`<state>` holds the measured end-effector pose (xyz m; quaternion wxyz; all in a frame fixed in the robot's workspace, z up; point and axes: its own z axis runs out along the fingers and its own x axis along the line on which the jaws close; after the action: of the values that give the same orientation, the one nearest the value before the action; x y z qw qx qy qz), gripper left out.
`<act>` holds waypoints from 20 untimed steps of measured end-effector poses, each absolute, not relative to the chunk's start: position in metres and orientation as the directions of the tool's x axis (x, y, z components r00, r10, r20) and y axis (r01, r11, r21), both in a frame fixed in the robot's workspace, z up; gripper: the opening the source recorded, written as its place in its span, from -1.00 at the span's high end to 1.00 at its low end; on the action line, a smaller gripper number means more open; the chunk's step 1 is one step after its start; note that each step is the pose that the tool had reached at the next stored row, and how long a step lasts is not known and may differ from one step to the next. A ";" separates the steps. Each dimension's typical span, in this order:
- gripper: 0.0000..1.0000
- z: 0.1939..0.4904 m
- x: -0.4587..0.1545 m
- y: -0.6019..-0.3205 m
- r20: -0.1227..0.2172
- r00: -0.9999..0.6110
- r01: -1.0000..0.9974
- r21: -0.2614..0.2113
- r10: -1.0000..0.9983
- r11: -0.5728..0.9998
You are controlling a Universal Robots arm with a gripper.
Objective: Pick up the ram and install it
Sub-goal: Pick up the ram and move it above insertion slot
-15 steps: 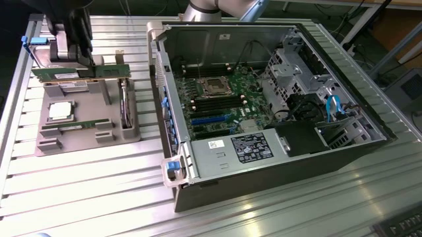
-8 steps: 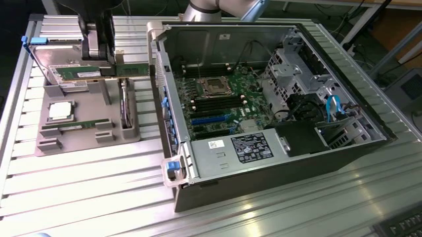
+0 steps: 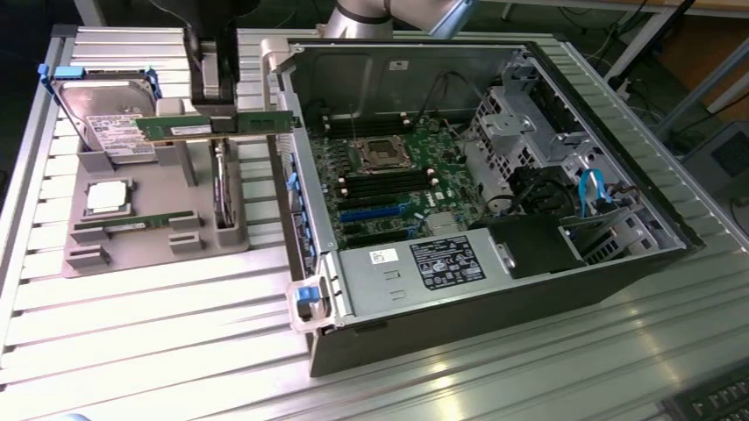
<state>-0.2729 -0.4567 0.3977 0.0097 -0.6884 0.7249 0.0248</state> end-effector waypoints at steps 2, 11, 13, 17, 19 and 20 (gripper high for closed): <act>0.73 0.398 -0.260 -0.456 -0.048 -0.052 -0.998 0.024 -0.997 0.051; 0.73 0.398 -0.218 -0.455 -0.048 -0.052 -0.998 0.026 -0.997 0.051; 0.73 0.398 -0.208 -0.454 -0.048 -0.052 -0.998 0.026 -0.998 0.051; 0.73 0.398 -0.194 -0.453 -0.047 -0.052 -0.998 0.026 -0.998 0.051; 0.73 0.398 -0.188 -0.452 -0.046 -0.052 -0.998 0.026 -0.998 0.051; 0.73 0.398 -0.184 -0.452 -0.046 -0.052 -0.998 0.026 -0.998 0.051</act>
<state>-0.1843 -0.4518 0.3978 0.0078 -0.6884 0.7249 0.0254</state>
